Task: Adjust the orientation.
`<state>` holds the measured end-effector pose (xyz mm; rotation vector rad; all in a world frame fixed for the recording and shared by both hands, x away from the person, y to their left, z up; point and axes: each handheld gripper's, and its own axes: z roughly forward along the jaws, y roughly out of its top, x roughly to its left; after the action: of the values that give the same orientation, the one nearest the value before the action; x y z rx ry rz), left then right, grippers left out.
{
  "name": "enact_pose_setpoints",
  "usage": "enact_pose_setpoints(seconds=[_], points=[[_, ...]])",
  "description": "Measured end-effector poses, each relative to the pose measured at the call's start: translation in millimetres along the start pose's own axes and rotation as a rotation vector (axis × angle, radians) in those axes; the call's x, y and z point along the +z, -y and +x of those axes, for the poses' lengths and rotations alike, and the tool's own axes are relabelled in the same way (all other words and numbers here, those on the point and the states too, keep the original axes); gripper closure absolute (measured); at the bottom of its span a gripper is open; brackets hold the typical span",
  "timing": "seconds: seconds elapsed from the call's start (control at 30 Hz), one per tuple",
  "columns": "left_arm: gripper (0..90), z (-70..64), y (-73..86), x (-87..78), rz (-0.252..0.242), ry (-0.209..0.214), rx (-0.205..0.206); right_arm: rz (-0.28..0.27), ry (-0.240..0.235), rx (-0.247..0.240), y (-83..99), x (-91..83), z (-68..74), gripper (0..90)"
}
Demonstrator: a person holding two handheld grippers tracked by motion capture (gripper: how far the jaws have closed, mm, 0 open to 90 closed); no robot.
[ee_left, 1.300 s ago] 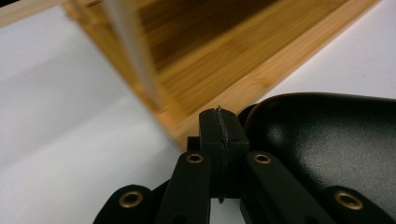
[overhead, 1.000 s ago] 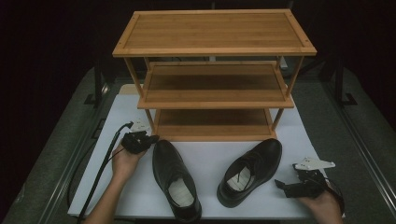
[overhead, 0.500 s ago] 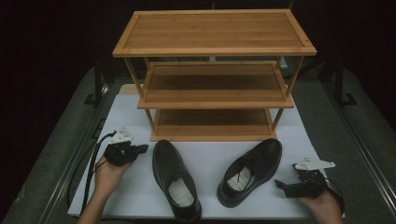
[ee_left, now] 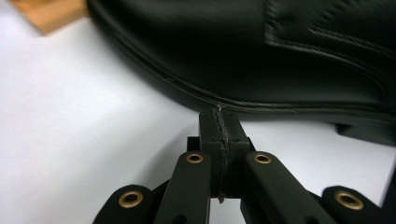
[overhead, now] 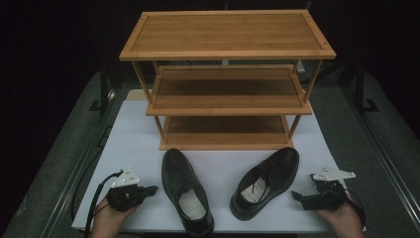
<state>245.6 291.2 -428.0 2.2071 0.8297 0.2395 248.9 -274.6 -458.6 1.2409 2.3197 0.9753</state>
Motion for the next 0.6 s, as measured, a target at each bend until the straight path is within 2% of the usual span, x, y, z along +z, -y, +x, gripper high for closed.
enact_pose_setpoints(seconds=[0.2, 0.6], points=[[90.0, -4.5, -4.9, 11.1, 0.027, 0.003, 0.035, 0.0, -0.001, 0.0, 0.0, 0.0, -0.1, 5.7], [90.0, -2.2, -12.9, 22.5, 0.032, -0.005, 0.054, 0.001, 0.0, 0.003, -0.1, 0.0, 0.1, 5.6]])
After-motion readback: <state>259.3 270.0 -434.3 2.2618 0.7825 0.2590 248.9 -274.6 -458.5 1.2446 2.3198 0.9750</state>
